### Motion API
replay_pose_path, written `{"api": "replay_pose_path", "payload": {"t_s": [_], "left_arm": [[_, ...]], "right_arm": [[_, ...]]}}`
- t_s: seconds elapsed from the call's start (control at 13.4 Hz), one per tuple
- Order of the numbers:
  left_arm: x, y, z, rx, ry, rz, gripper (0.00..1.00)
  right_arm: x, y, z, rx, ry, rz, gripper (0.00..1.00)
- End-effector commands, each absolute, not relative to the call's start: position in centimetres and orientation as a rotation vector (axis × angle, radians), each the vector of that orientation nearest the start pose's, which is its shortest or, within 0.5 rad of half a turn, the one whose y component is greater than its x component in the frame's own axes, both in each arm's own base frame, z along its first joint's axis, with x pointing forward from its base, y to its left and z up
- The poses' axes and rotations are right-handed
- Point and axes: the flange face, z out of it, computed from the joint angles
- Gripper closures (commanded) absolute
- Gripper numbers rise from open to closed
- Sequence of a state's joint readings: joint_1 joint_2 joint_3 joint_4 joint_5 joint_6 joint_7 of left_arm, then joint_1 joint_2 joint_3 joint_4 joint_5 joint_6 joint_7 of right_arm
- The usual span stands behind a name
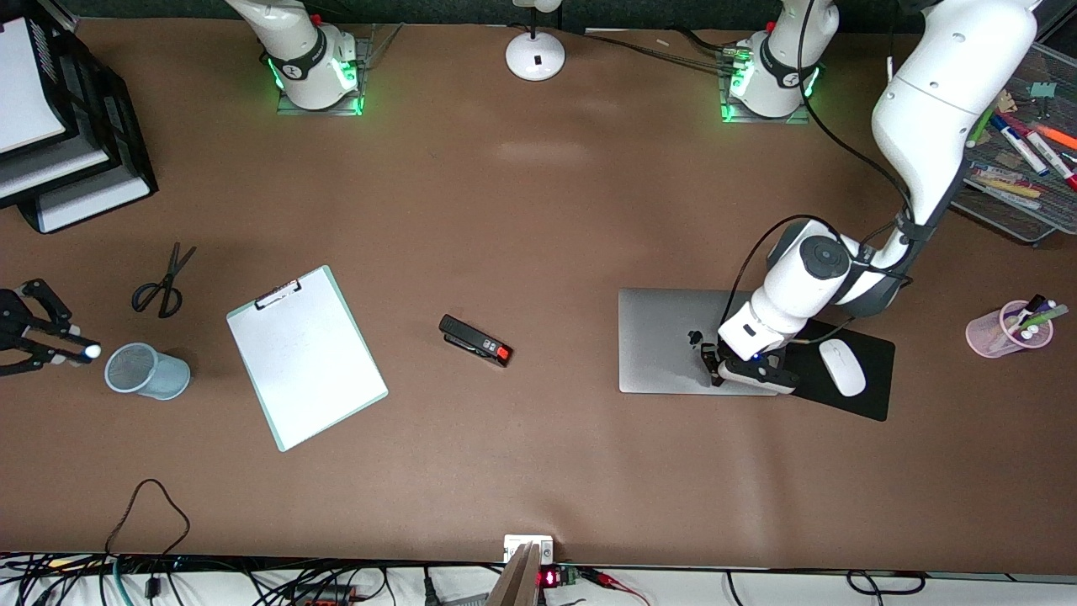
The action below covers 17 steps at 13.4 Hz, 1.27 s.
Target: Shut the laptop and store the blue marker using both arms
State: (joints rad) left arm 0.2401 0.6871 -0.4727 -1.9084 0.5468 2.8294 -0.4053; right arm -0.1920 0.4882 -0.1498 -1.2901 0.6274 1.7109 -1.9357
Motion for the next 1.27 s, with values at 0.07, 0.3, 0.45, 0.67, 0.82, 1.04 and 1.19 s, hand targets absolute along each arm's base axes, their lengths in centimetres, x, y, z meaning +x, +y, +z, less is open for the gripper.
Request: {"api": "replay_pose_path", "payload": {"t_s": [0.07,0.3,0.45,0.67,0.82,1.04,1.19], "left_arm": [[63.0,-16.2,23.5,-3.160,0.330,-0.466,1.00],[64.6,-17.0,27.6,-3.135,0.310,-0.338,1.00],[64.8,-16.5,29.5,-3.132,0.285,-0.245,1.00],[64.7,-14.5,32.2,-3.178,0.225,-0.076,1.00],[64.4,-14.1,35.0,-3.181,0.230,0.006,0.98],[64.0,-14.2,38.4,-3.169,0.227,0.109,0.10],[64.1,-13.9,39.9,-3.173,0.201,0.154,0.00]], "right_arm": [[67.1,-20.2,44.4,-1.810,-1.972,-0.790,0.99],[65.7,-22.8,41.1,-1.643,-1.982,-0.836,0.99],[64.9,-24.1,39.1,-1.564,-1.958,-0.873,0.99],[64.4,-26.2,37.4,-1.519,-1.976,-0.896,0.99],[64.8,-26.9,36.6,-1.509,-1.995,-0.903,0.99],[65.4,-27.5,34.8,-1.483,-2.025,-0.911,0.99],[65.4,-27.8,33.6,-1.486,-2.009,-0.908,0.99]]}}
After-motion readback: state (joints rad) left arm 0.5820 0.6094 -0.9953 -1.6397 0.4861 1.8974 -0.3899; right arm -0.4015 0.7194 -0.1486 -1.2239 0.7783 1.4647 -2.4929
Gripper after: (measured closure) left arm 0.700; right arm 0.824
